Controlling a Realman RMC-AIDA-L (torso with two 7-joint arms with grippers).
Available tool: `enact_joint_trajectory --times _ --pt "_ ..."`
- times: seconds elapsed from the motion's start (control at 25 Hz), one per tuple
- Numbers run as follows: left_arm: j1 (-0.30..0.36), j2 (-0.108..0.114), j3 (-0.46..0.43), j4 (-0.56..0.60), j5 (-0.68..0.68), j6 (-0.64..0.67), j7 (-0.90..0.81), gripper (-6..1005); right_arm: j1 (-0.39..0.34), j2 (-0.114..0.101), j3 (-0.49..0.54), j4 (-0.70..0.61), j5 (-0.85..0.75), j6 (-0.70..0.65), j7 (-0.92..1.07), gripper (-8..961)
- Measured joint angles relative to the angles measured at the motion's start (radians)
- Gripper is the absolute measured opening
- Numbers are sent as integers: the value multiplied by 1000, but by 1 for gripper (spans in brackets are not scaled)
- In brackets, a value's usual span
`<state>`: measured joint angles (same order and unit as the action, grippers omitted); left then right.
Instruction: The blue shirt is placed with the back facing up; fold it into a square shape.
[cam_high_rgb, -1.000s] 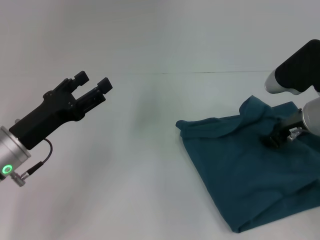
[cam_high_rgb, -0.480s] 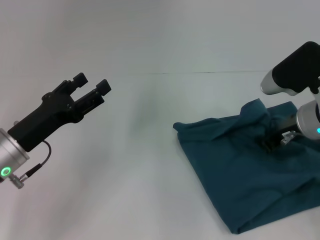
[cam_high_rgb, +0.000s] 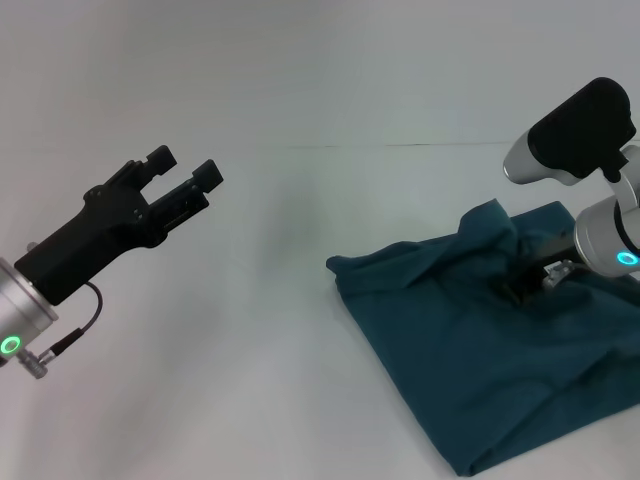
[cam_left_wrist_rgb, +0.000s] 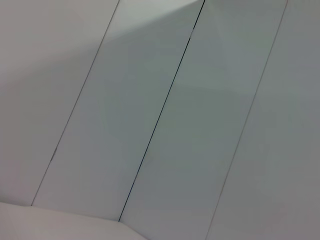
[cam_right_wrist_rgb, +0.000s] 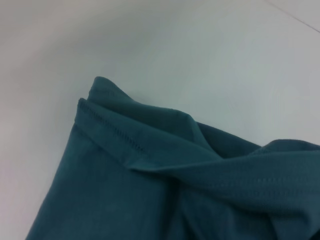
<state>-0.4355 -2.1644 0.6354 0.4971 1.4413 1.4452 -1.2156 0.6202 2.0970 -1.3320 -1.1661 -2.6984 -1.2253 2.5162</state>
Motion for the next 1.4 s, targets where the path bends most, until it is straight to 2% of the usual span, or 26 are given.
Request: enact_joint_trajectory --times 0.4,0.84,1.08,1.24,1.4 --pt "1 1 -2 10 1 11 1 888 43 2 -11 38 78 -7 7 78" --pt "26 6 -3 58 -5 37 -1 887 148 3 -82 145 164 45 48 77" --pt "36 9 -32 64 -1 46 -1 887 190 3 -120 174 218 89 58 77" --pt "41 11 -52 64 -1 63 -2 887 180 4 -149 145 148 92 122 77" --pt "49 11 -66 66 0 77 -5 887 105 4 -212 26 58 99 197 77"
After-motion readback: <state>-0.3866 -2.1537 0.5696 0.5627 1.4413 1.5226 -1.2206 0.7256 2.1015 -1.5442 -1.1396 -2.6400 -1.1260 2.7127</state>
